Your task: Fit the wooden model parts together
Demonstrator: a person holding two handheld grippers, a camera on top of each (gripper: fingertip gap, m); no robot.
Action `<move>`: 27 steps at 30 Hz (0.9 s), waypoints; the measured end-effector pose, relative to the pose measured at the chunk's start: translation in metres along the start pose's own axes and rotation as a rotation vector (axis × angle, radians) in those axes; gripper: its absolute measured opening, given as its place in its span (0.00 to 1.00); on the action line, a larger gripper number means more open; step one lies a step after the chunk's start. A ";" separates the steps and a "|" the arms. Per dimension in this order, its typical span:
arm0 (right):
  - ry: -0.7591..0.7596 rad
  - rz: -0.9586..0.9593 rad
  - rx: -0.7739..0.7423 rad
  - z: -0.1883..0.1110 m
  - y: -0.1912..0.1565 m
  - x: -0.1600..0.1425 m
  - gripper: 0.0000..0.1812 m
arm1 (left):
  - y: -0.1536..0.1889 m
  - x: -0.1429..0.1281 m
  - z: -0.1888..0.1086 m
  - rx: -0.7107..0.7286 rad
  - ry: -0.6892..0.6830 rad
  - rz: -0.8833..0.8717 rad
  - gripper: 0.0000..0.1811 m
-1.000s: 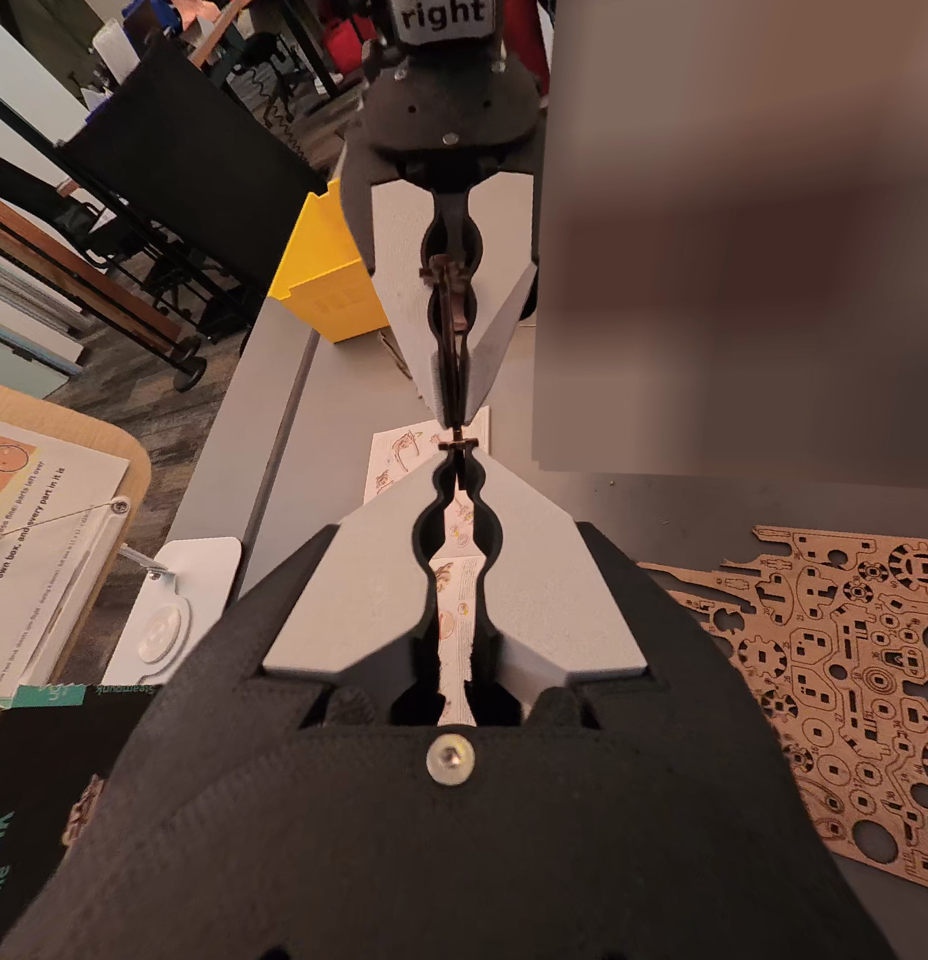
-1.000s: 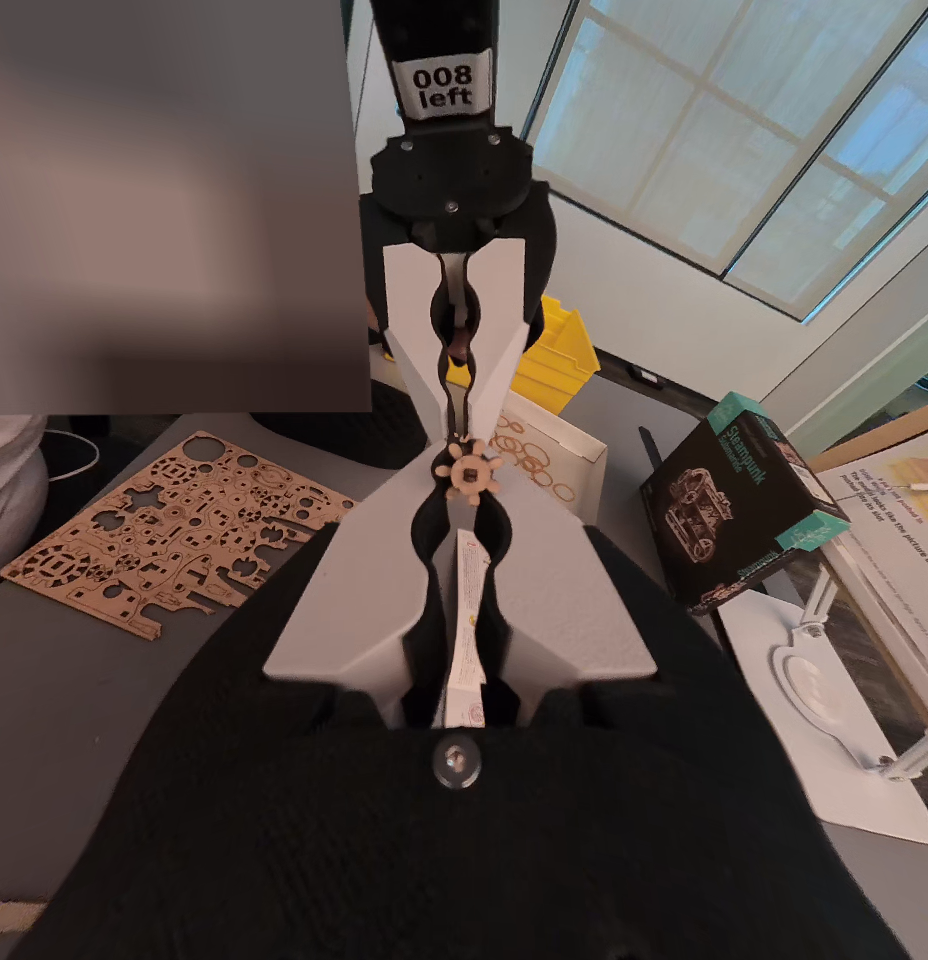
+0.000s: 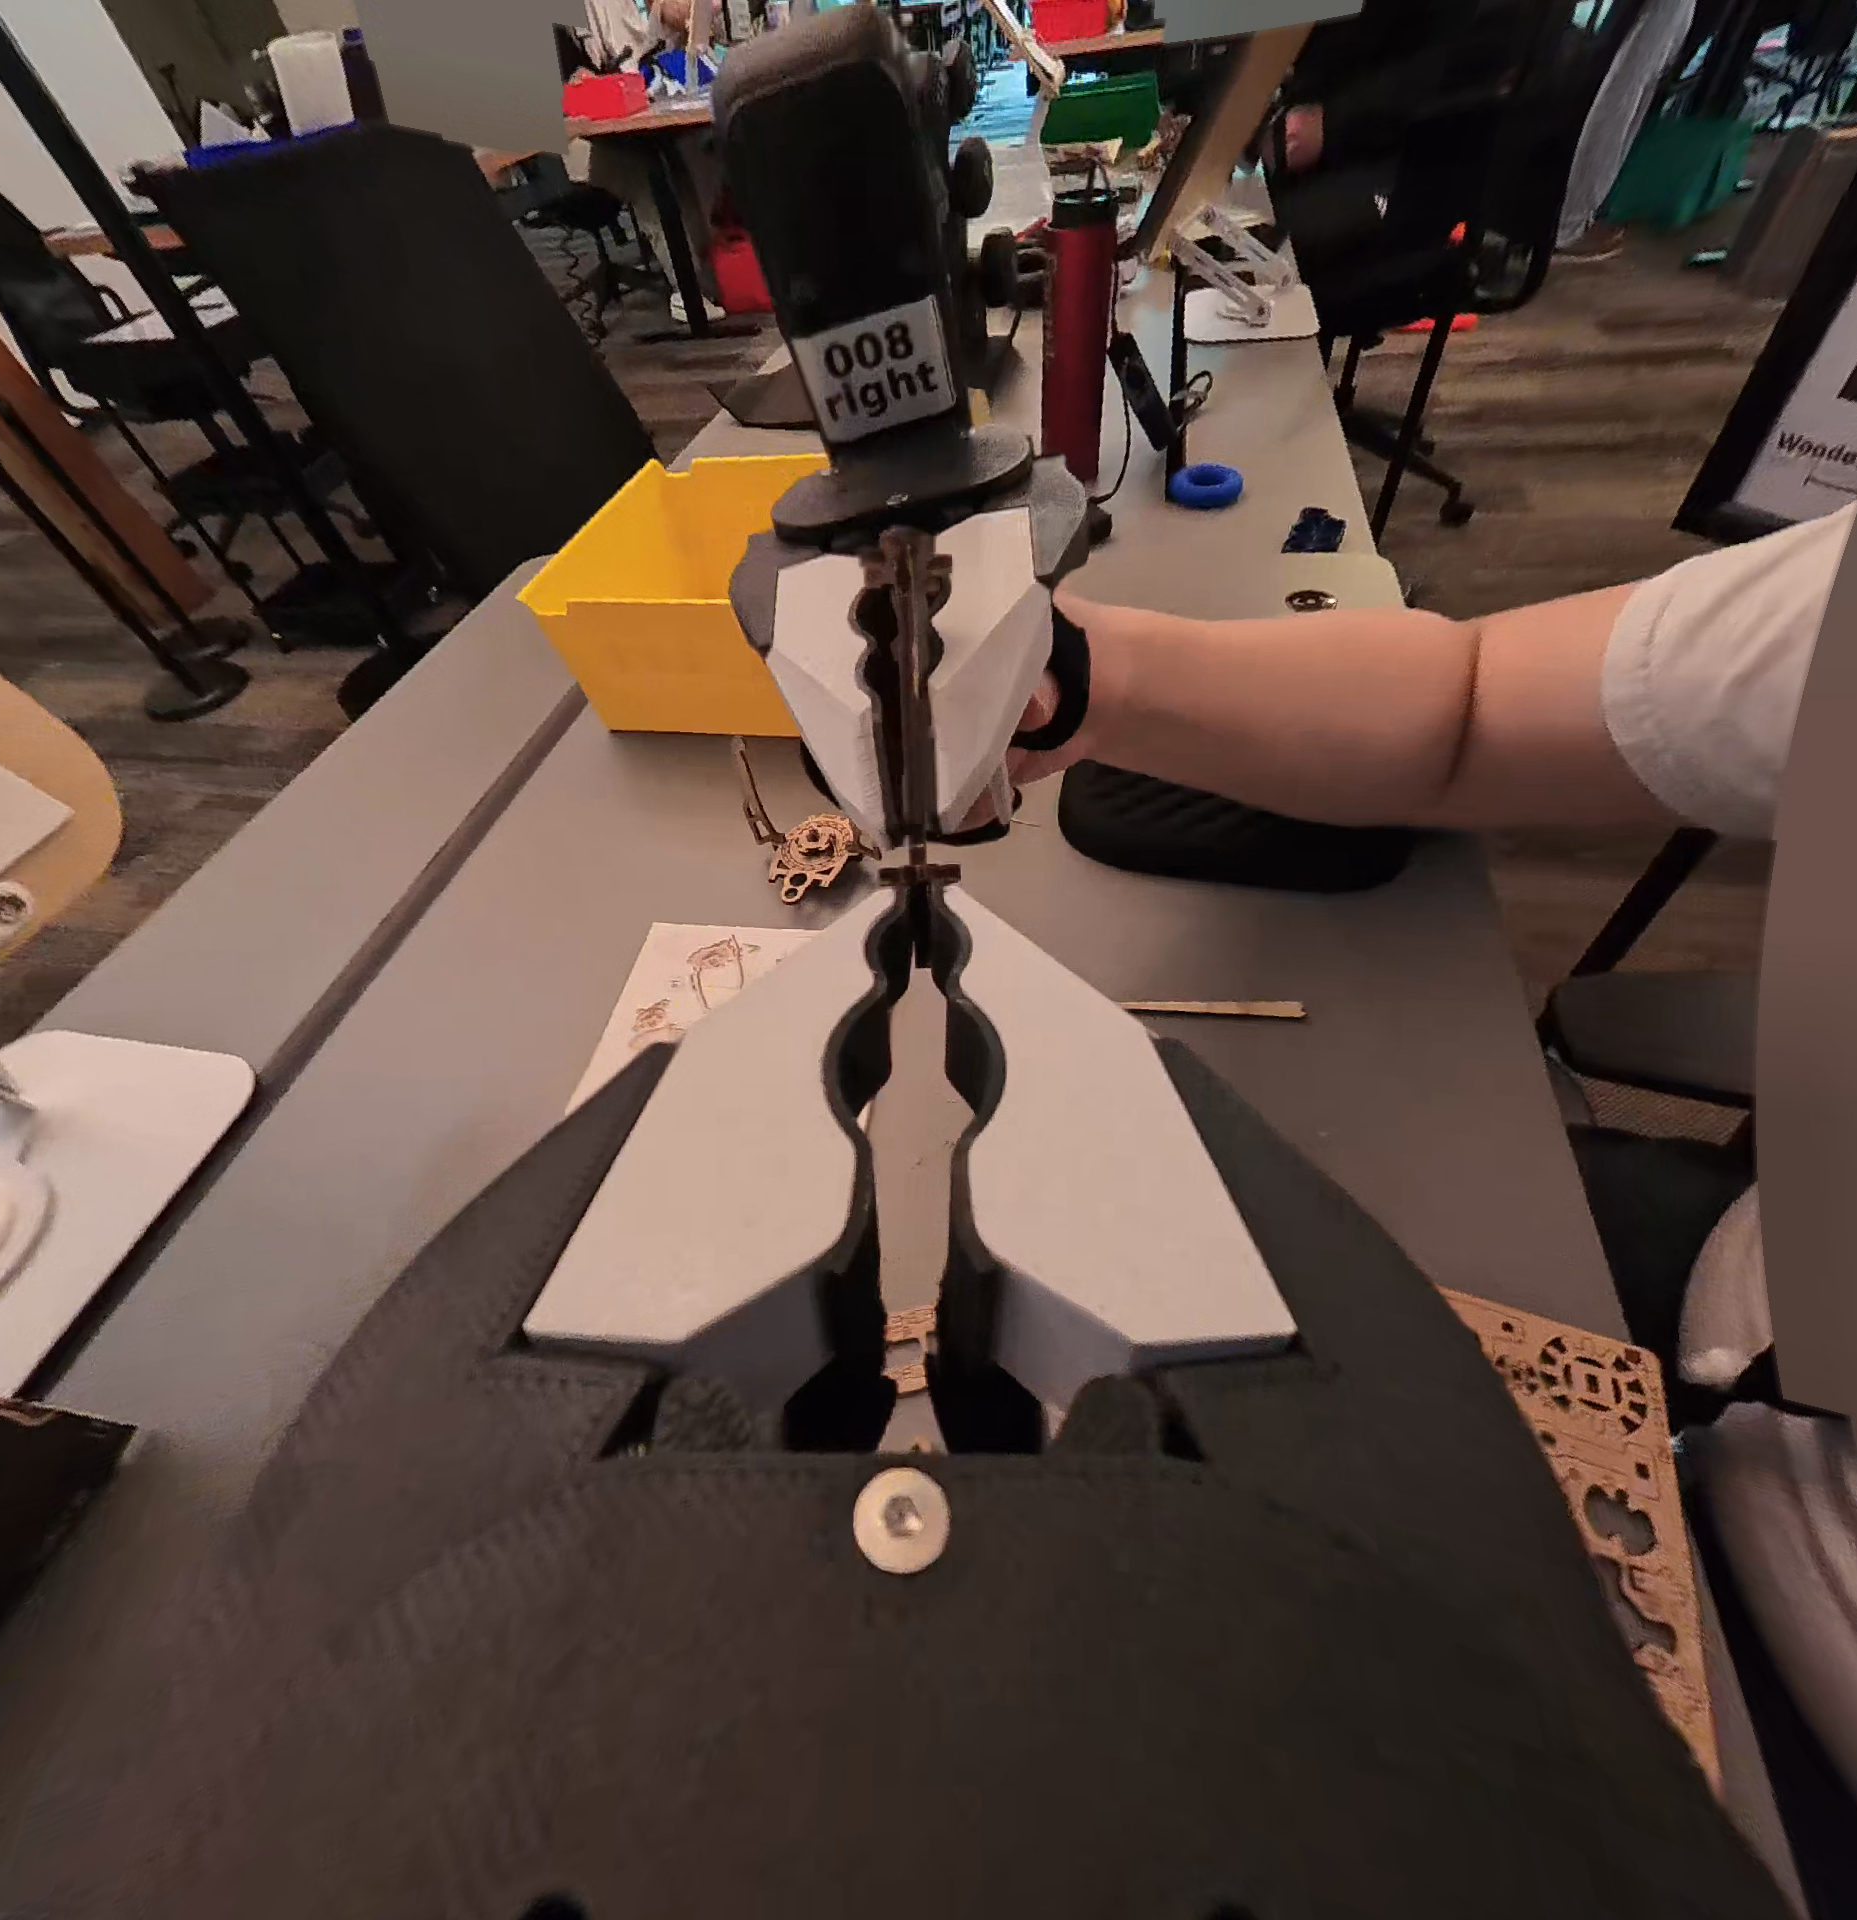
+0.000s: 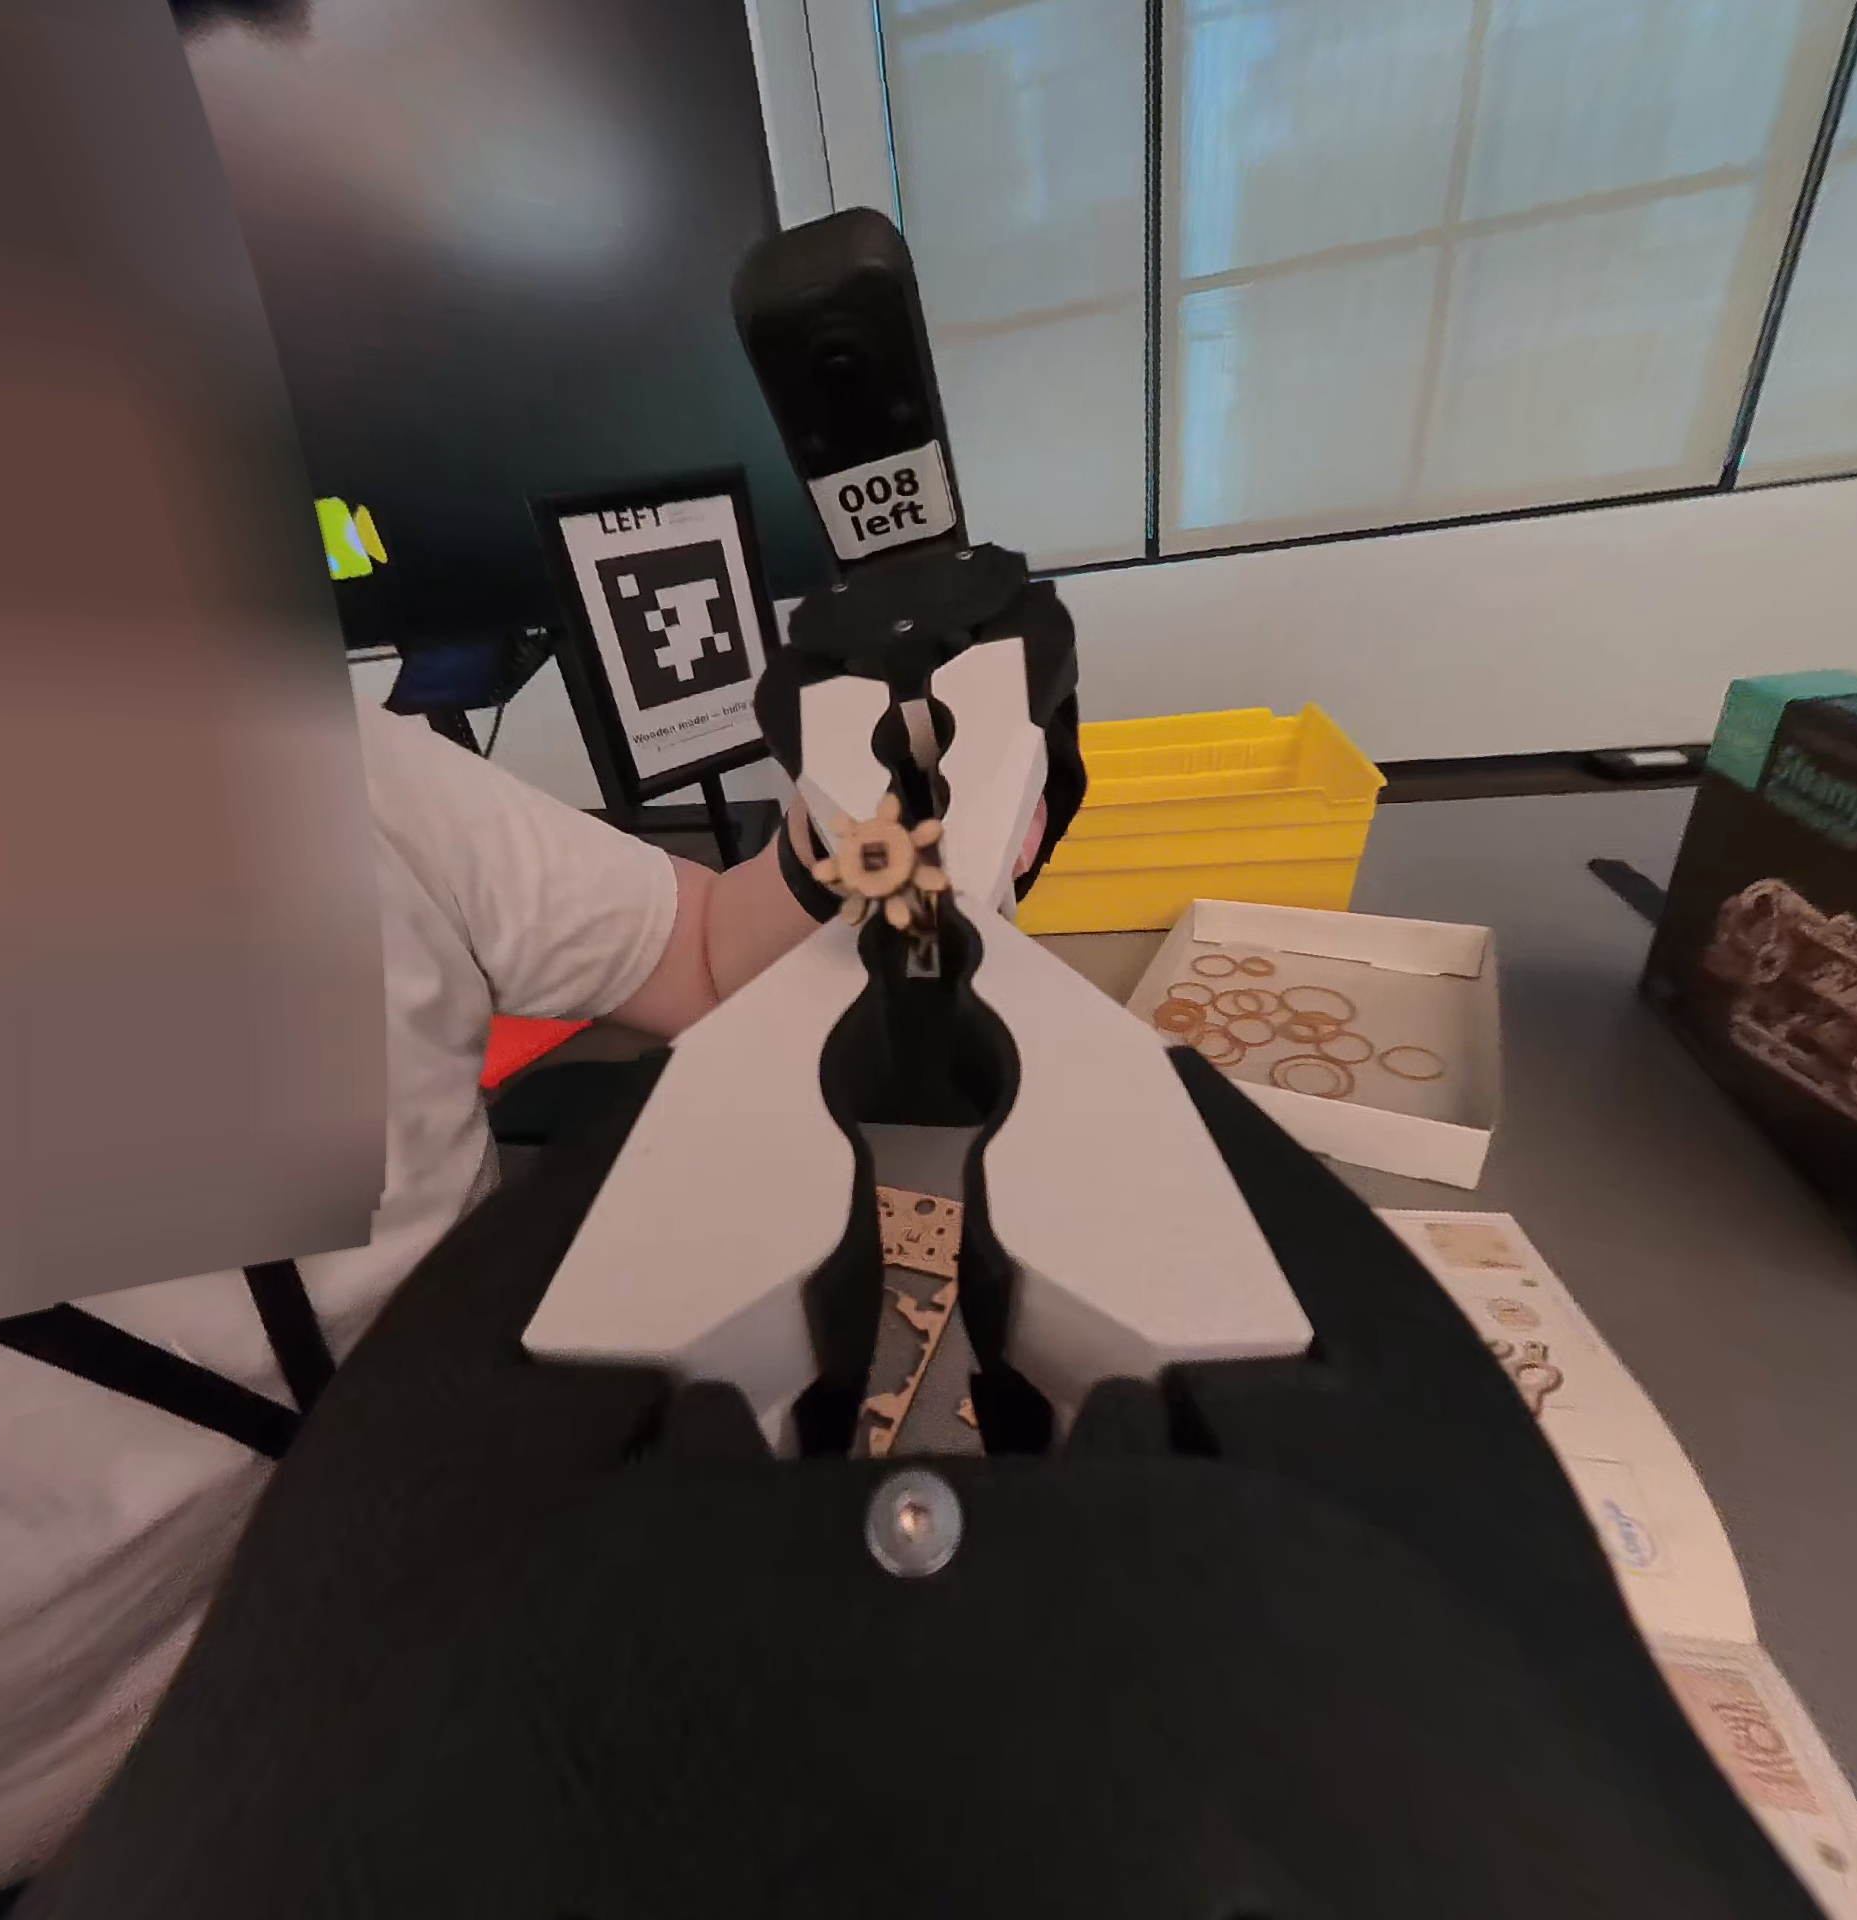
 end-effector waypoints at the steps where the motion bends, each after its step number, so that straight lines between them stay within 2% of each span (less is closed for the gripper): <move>1: 0.004 0.012 -0.013 0.000 0.003 0.000 0.04 | 0.000 0.000 0.000 0.000 0.000 -0.019 0.00; 5: 0.075 0.065 -0.016 -0.005 0.006 0.011 0.05 | -0.003 -0.003 -0.001 -0.002 -0.006 -0.077 0.00; 6: 0.087 0.073 -0.014 -0.007 0.006 0.013 0.00 | -0.003 -0.002 0.000 -0.013 0.000 -0.091 0.00; 11: 0.032 0.055 -0.062 -0.009 0.011 0.008 0.00 | -0.005 -0.005 0.003 -0.023 0.005 -0.138 0.00; 21: 0.000 0.116 -0.031 -0.009 0.009 0.004 0.00 | -0.002 -0.007 0.006 -0.009 -0.011 -0.042 0.00; 25: -0.086 0.057 -0.054 -0.010 0.006 -0.004 0.01 | 0.002 -0.013 0.010 0.007 -0.068 0.063 0.00; 27: -0.095 0.033 -0.049 -0.011 0.002 -0.002 0.01 | 0.006 -0.009 0.009 -0.017 -0.037 0.059 0.00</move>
Point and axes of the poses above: each gripper's, where its closed fingertips meet, z out along the fingers, x out of its top, y = z × x across the jaws, the point moved 1 cm from there along -z, back along the fingers, and after that the axes turned 3 degrees about y, right-handed, at the moved point
